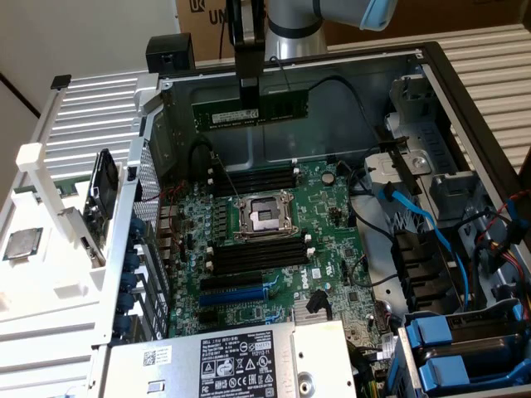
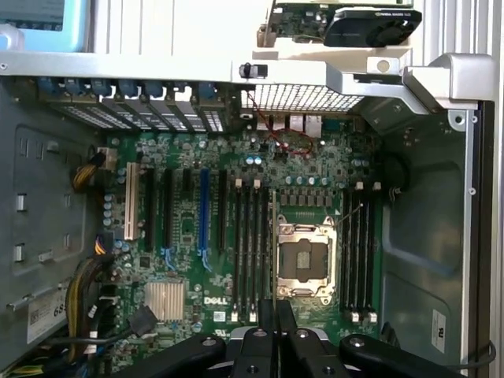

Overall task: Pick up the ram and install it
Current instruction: 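Press down the ram until it locks into place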

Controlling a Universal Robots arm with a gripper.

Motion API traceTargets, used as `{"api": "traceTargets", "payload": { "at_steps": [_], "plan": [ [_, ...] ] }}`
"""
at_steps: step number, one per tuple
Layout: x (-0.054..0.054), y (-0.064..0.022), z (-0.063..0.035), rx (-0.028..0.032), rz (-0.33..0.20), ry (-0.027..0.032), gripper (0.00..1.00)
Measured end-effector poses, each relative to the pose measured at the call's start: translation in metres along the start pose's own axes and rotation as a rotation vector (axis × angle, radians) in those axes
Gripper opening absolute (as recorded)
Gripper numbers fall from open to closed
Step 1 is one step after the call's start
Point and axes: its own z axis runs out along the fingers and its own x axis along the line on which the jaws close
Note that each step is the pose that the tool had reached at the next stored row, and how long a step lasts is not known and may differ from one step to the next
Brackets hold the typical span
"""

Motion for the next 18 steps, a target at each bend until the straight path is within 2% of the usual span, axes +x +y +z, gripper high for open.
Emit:
{"api": "traceTargets", "payload": {
  "at_steps": [4,6,15,18],
  "plan": [
    [-0.004,-0.0001,0.0012,0.0004,0.005,0.0017,0.12],
    [-0.005,0.0001,0.006,0.0023,0.018,0.0014,0.12],
    [-0.005,0.0,0.0242,0.0033,0.042,0.0008,0.12],
    [-0.005,0.0,0.0254,0.0033,0.042,0.0011,0.12]
  ]
}}
